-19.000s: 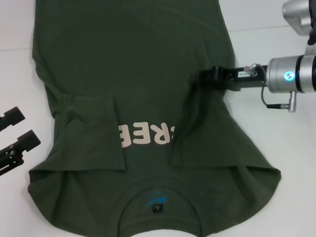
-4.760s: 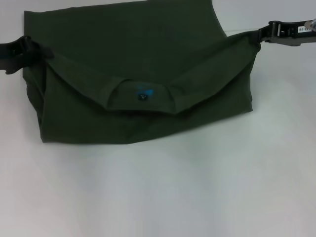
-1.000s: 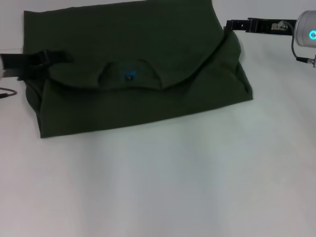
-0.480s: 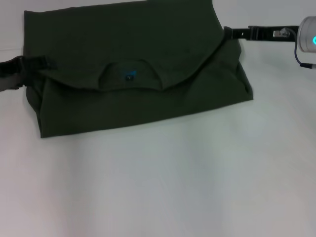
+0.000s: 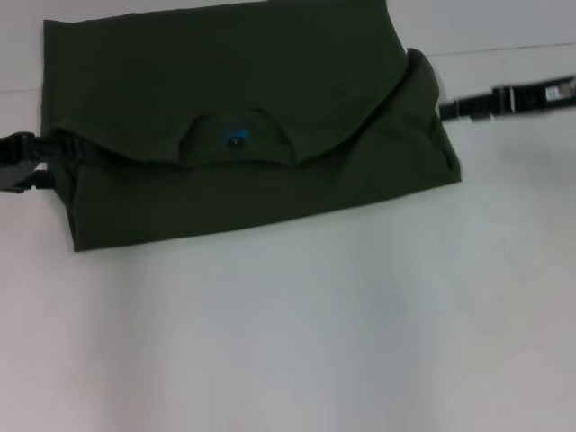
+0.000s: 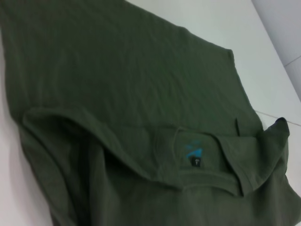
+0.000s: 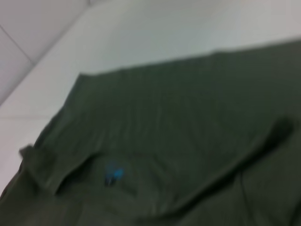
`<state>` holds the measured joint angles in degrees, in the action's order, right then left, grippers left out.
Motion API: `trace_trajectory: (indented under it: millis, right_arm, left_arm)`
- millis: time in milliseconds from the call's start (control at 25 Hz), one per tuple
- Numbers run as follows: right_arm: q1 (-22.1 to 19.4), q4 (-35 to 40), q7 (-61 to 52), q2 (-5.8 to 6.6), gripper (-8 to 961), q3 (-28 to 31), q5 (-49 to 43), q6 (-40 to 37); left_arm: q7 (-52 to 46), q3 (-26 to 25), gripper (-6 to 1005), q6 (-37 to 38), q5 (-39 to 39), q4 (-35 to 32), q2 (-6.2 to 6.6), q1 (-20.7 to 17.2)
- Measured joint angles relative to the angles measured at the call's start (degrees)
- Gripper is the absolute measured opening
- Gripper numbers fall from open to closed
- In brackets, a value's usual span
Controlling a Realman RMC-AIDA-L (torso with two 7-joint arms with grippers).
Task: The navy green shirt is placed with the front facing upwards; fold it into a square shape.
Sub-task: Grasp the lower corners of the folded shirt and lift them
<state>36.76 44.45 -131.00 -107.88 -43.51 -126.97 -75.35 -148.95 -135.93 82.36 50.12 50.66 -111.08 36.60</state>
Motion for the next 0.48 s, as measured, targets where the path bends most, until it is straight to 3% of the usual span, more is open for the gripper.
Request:
trace_trajectory:
  millis: [200, 480]
  right_arm:
    - [1.0, 0.2, -6.5, 0.49, 746, 0.0, -8.6, -3.8]
    - [1.8, 0.2, -8.3, -1.41, 747, -0.1, -13.0, -1.2]
  left_arm:
    - [0.1, -0.1, 947, 0.2, 0.0, 0.1, -0.05, -0.6]
    - [0.4, -0.1, 947, 0.8, 0.0, 0.1, -0.24, -0.9]
